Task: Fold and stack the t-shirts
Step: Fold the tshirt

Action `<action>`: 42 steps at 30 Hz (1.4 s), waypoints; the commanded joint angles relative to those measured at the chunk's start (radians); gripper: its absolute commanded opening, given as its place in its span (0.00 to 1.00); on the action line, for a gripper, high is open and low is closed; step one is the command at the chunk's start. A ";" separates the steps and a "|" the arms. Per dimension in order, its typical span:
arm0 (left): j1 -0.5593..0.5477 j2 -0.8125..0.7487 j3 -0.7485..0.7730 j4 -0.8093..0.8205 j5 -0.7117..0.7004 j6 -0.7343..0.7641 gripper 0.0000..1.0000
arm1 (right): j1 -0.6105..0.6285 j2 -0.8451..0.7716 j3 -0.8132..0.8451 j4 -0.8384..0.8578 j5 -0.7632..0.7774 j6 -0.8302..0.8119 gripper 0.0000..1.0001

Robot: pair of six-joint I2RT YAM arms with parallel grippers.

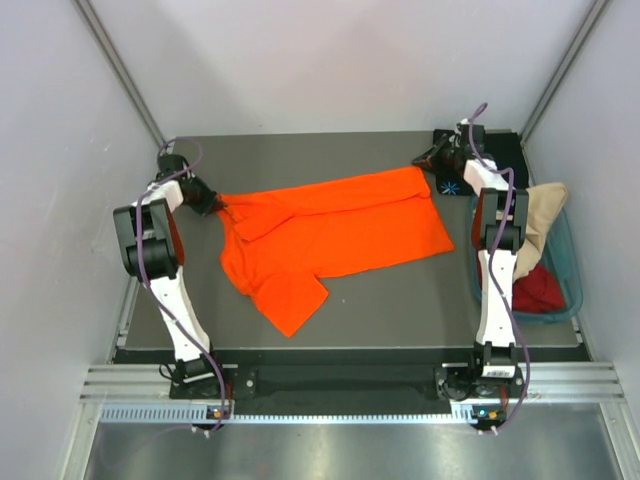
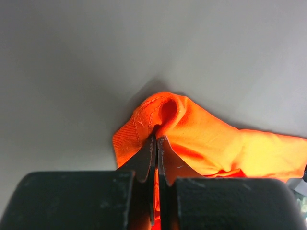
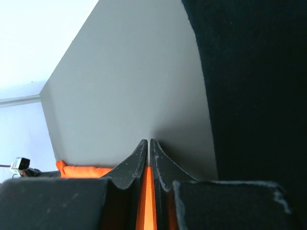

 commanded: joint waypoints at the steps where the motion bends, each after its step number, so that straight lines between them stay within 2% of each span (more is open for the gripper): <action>1: 0.039 -0.016 0.045 -0.051 -0.044 0.049 0.00 | 0.008 0.006 0.058 -0.031 0.015 -0.041 0.05; 3: 0.043 -0.021 0.064 -0.059 -0.045 0.066 0.07 | 0.009 -0.005 0.060 -0.036 0.015 -0.052 0.05; 5: 0.043 -0.042 0.065 -0.062 -0.039 0.069 0.20 | 0.009 -0.009 0.069 -0.054 0.009 -0.060 0.05; 6: 0.043 -0.053 0.055 -0.062 -0.024 0.066 0.35 | 0.011 -0.016 0.077 -0.062 0.004 -0.063 0.05; 9: 0.036 -0.108 -0.006 -0.032 0.010 0.051 0.44 | 0.014 -0.042 0.075 -0.071 -0.006 -0.072 0.05; 14: 0.023 -0.190 -0.082 -0.024 0.036 0.037 0.45 | 0.016 -0.085 0.074 -0.120 -0.019 -0.104 0.07; 19: 0.017 -0.243 -0.137 -0.018 0.044 0.040 0.43 | 0.016 -0.155 0.068 -0.202 -0.013 -0.181 0.09; 22: 0.010 -0.243 -0.135 -0.047 0.046 0.040 0.47 | 0.016 -0.190 0.071 -0.272 -0.002 -0.240 0.11; 27: -0.030 -0.253 -0.128 -0.120 -0.103 0.059 0.59 | 0.014 -0.273 -0.004 -0.340 0.007 -0.327 0.18; 31: -0.043 -0.251 -0.134 -0.154 -0.168 0.069 0.66 | 0.016 -0.327 -0.057 -0.386 0.021 -0.402 0.21; 42: -0.052 -0.145 -0.097 -0.118 -0.243 0.098 0.70 | 0.014 -0.431 -0.218 -0.380 0.018 -0.446 0.22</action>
